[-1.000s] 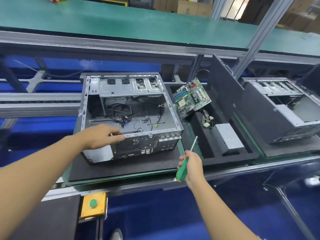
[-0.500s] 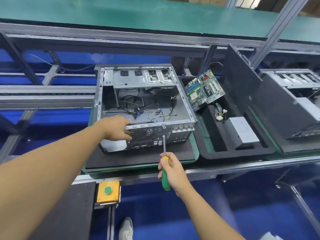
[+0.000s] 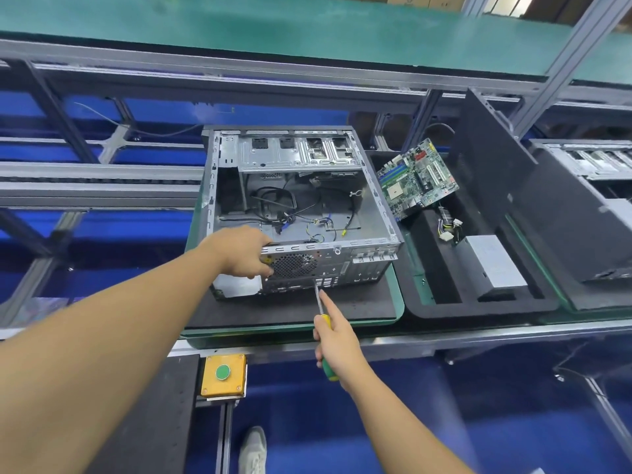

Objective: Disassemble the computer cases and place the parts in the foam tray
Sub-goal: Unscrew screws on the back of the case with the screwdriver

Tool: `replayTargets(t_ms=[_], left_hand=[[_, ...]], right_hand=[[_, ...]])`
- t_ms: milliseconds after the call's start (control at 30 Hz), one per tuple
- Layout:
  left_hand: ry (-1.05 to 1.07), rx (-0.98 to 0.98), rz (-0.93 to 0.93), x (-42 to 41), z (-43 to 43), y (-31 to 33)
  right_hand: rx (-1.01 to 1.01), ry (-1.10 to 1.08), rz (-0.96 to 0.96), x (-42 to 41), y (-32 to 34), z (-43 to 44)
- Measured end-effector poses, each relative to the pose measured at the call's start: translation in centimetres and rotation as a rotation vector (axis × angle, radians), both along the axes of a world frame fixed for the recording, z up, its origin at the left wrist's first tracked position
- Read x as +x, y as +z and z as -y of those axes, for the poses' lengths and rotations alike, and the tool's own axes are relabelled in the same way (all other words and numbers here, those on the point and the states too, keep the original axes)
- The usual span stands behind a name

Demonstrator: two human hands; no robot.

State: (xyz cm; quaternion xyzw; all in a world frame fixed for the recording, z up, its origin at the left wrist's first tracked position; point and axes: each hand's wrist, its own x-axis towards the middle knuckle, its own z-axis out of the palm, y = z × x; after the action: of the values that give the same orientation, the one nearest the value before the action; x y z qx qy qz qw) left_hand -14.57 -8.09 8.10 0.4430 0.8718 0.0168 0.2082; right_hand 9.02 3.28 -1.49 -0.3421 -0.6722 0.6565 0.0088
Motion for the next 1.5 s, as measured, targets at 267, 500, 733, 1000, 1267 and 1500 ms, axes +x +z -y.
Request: replayTargets(t_ms=[267,500,733,1000,1267,1500], left_hand=[[0.000,-0.005,-0.006,-0.1,0.0,-0.2],[0.010,-0.009,0.012,-0.2,-0.1,-0.3],[0.007,-0.008,0.000,-0.3,0.0,-0.4],[0.007,-0.010,-0.013,-0.5,-0.2,-0.7],[0.012,-0.021,0.012,-0.3,-0.1,-0.5],[0.008,-0.005,0.016,-0.1,0.0,-0.2]], right_hand=[[-0.031,-0.030,-0.011,-0.2,0.1,-0.4],[-0.060,-0.044,-0.013,-0.3,0.1,-0.1],[-0.057,-0.028,-0.017,-0.3,0.3,0.1],[-0.048,-0.021,-0.002,-0.2,0.6,0.1],[-0.084,-0.047,0.013,-0.2,0.9,-0.1],[-0.243,-0.107,-0.014,-0.6,1.9,0.2]])
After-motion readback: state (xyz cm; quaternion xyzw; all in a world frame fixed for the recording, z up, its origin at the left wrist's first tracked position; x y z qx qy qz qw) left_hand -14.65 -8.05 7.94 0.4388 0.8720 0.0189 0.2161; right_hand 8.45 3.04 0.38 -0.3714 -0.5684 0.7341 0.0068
